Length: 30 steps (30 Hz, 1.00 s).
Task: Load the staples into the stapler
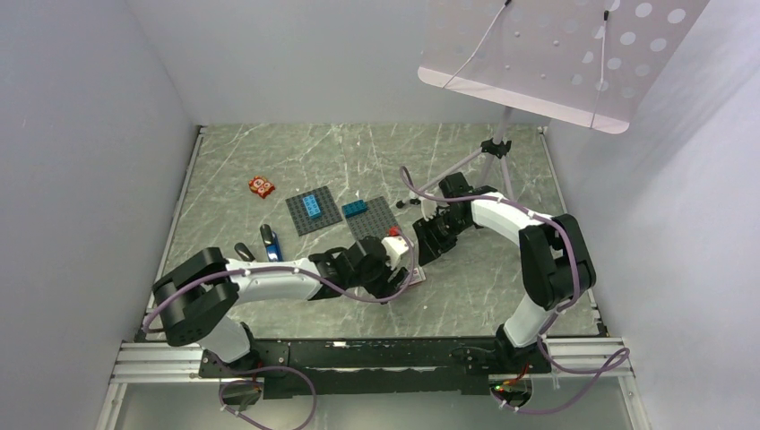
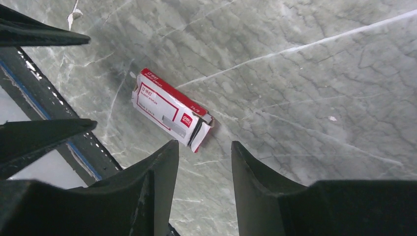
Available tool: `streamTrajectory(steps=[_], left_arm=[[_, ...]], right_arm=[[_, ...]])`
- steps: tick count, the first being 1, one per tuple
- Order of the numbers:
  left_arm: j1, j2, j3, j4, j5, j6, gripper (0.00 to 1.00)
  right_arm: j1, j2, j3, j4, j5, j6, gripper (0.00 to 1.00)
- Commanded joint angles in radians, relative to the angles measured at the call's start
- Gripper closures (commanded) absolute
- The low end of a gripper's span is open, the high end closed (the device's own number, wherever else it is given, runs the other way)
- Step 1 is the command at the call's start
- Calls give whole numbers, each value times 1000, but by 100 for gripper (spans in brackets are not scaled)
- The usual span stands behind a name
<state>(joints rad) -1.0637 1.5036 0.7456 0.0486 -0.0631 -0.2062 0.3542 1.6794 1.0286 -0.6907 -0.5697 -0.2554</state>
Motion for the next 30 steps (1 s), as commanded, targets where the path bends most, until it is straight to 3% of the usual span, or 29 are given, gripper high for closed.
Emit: streamTrajectory(steps=[1, 15, 30], left_arm=[[-1, 41, 63, 20, 128, 101, 24], [12, 226, 218, -45, 150, 148, 29], [33, 295, 252, -76, 182, 156, 38]], right_arm=[[0, 6, 2, -21, -27, 13, 53], [-3, 16, 6, -27, -21, 16, 53], [-6, 28, 11, -30, -22, 21, 53]])
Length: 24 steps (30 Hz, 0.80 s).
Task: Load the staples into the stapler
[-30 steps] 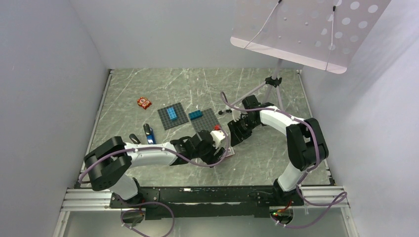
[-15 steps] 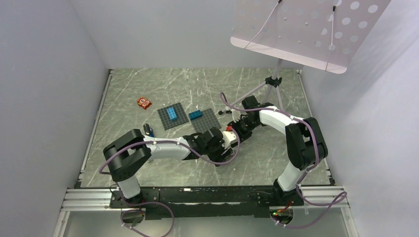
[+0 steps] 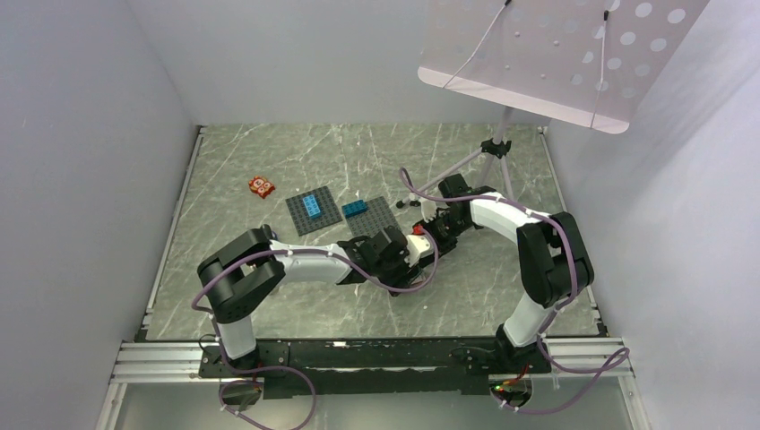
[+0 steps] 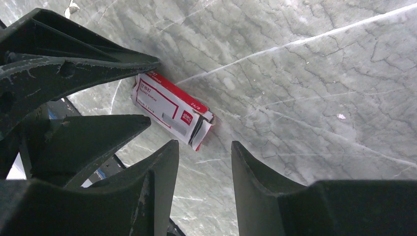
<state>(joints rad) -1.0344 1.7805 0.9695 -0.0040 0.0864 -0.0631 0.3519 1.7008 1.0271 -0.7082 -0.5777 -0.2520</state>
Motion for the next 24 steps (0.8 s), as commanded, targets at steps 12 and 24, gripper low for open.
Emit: streamTrajectory(steps=[12, 24], left_arm=[[4, 28, 5, -28, 11, -39, 52], [0, 28, -8, -12, 2, -76, 52]], right_arm=[[8, 53, 34, -42, 11, 18, 61], [33, 116, 60, -70, -4, 16, 75]])
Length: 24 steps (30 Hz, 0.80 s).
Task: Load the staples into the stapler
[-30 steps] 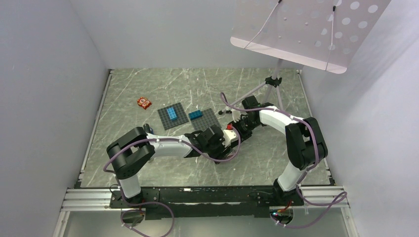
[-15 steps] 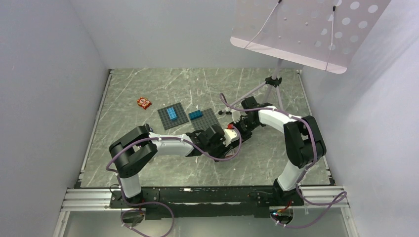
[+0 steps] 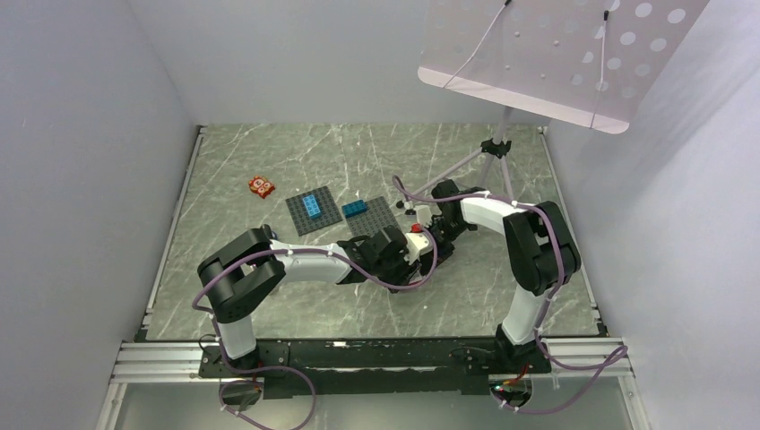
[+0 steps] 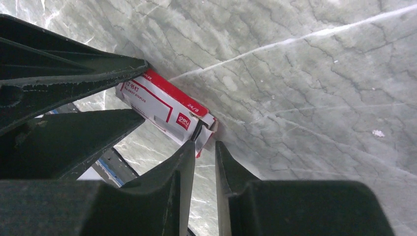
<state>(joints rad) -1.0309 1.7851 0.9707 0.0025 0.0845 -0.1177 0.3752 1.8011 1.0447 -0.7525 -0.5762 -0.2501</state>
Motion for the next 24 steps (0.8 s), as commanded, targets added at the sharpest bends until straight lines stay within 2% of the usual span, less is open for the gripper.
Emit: streamTrajectory(steps=[1, 11, 24], left_arm=[[-3, 23, -9, -20, 4, -20, 52], [-5, 29, -11, -24, 2, -11, 52], [-17, 33, -33, -44, -24, 0, 53]], right_arm=[[10, 20, 44, -27, -8, 14, 77], [12, 29, 47, -27, 0, 18, 99], [-38, -15, 31, -8, 103, 18, 100]])
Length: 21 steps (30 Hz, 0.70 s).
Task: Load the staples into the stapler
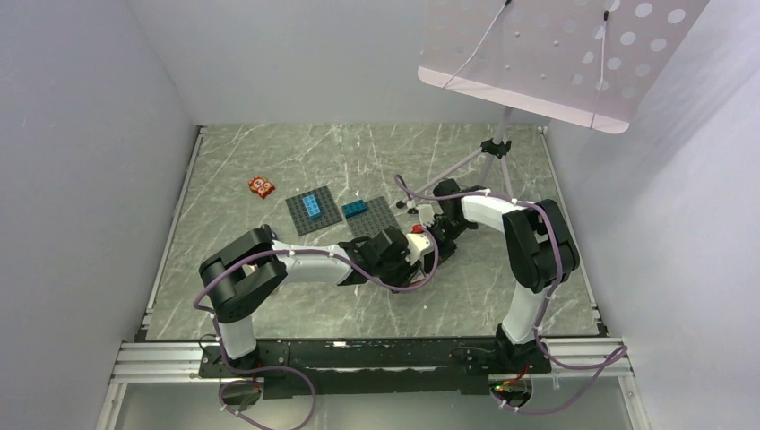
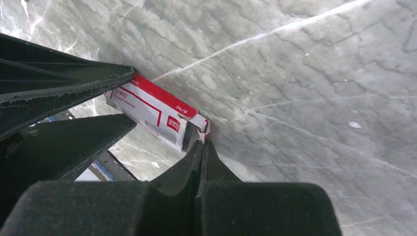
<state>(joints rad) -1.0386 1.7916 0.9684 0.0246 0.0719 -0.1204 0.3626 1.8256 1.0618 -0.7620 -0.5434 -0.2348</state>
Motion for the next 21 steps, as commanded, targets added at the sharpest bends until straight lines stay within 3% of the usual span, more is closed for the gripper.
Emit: streamTrajectory(steps=[1, 21], left_arm=[[-10, 28, -29, -69, -15, 4, 53], [-10, 5, -44, -86, -52, 21, 51]], right_arm=[[-29, -42, 15, 0, 71, 2, 100], [-77, -78, -5, 13, 183, -16, 100]])
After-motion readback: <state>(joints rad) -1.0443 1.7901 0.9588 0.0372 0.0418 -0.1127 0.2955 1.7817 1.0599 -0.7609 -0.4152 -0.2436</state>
